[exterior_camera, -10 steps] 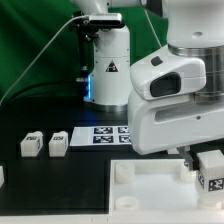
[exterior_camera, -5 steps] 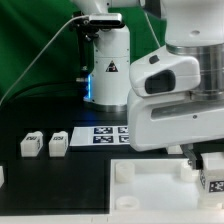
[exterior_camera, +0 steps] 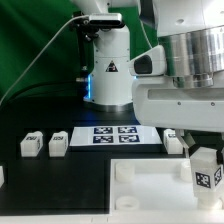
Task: Assemble one leg
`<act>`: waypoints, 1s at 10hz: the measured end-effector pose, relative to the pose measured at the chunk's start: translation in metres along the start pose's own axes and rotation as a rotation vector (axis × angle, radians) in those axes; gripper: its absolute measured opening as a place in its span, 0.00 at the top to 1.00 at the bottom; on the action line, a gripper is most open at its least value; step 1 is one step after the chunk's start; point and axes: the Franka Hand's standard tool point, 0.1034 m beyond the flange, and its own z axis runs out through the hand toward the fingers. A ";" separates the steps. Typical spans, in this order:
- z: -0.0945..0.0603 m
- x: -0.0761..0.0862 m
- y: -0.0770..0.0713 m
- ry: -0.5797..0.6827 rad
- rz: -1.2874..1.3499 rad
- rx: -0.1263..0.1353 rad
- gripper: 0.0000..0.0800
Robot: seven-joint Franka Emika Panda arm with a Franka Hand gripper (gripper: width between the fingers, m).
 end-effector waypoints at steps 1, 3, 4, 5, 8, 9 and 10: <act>0.000 0.001 0.000 -0.001 0.114 0.002 0.63; 0.001 -0.001 0.000 -0.011 0.398 0.011 0.63; 0.001 -0.002 -0.001 -0.016 0.505 0.013 0.63; 0.002 -0.006 -0.004 -0.029 0.616 0.016 0.63; 0.003 -0.009 -0.004 -0.035 0.598 0.016 0.58; 0.003 -0.009 -0.005 -0.035 0.593 0.016 0.31; 0.004 -0.010 -0.004 -0.035 0.493 0.007 0.23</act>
Offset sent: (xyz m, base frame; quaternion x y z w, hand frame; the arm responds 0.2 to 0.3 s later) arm 0.0116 0.0161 -0.0088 0.0342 -0.0027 0.2760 0.9606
